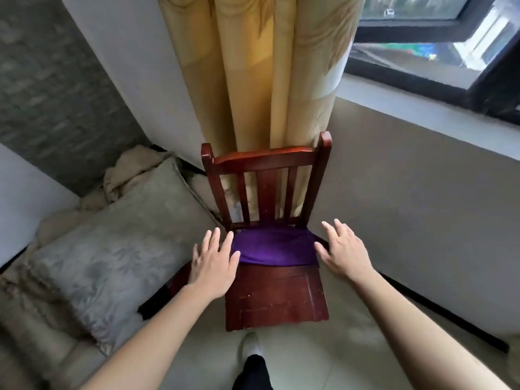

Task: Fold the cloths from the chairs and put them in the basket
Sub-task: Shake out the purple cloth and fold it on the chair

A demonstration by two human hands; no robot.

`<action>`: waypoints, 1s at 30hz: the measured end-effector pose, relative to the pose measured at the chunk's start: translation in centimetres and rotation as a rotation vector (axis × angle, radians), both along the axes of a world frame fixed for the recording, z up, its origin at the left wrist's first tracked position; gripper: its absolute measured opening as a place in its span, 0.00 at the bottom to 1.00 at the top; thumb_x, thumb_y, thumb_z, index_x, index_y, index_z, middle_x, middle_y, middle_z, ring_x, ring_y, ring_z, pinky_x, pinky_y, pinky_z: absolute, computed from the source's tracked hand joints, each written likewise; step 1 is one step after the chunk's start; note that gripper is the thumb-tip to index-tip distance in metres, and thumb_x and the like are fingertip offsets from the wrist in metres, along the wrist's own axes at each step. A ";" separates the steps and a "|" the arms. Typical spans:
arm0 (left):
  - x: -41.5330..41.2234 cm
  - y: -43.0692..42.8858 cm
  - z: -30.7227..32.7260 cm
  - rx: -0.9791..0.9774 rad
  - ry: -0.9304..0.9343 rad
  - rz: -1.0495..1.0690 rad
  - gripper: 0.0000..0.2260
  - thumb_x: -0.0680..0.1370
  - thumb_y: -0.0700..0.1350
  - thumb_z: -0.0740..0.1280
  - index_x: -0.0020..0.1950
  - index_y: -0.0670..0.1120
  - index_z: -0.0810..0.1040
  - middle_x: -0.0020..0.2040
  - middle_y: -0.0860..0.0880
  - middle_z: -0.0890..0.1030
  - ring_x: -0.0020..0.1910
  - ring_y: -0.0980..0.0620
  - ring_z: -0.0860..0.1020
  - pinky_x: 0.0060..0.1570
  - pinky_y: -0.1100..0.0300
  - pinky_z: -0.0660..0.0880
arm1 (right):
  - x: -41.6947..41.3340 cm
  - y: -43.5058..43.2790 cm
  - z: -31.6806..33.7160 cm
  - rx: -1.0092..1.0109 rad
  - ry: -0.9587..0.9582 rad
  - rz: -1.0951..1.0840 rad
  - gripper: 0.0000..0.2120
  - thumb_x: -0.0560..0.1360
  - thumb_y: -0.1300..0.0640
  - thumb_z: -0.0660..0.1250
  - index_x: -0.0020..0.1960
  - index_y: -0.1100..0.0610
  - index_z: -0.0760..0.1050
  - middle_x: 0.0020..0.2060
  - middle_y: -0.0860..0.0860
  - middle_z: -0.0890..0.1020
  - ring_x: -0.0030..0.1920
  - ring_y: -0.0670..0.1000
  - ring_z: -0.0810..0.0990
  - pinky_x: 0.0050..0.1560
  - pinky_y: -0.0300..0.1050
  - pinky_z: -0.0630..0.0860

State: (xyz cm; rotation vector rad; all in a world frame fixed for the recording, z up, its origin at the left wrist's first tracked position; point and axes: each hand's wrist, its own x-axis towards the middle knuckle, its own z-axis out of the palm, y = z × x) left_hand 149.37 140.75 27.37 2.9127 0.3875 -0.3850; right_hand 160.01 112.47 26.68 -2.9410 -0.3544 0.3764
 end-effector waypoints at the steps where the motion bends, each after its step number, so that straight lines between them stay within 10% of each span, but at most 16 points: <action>1: 1.0 0.3 -1.2 -0.008 0.025 0.003 0.27 0.82 0.59 0.48 0.80 0.51 0.52 0.80 0.45 0.51 0.79 0.45 0.48 0.74 0.43 0.54 | 0.7 0.4 -1.1 -0.003 0.018 -0.014 0.31 0.79 0.41 0.59 0.78 0.54 0.60 0.76 0.59 0.63 0.76 0.59 0.61 0.71 0.54 0.65; 20: 7.9 3.0 -36.4 -0.164 0.505 0.100 0.30 0.81 0.49 0.58 0.80 0.48 0.50 0.81 0.47 0.47 0.79 0.49 0.43 0.74 0.39 0.54 | 5.1 7.8 -36.1 -0.099 0.489 0.358 0.38 0.79 0.60 0.57 0.80 0.47 0.38 0.80 0.55 0.47 0.79 0.58 0.49 0.74 0.55 0.59; 30: -1.6 -4.8 -35.5 -0.188 0.466 0.043 0.25 0.76 0.49 0.55 0.73 0.48 0.69 0.75 0.45 0.67 0.74 0.47 0.63 0.68 0.47 0.64 | -0.2 1.0 -34.2 -0.177 0.493 0.401 0.22 0.73 0.50 0.66 0.67 0.53 0.75 0.65 0.58 0.74 0.59 0.63 0.75 0.57 0.57 0.74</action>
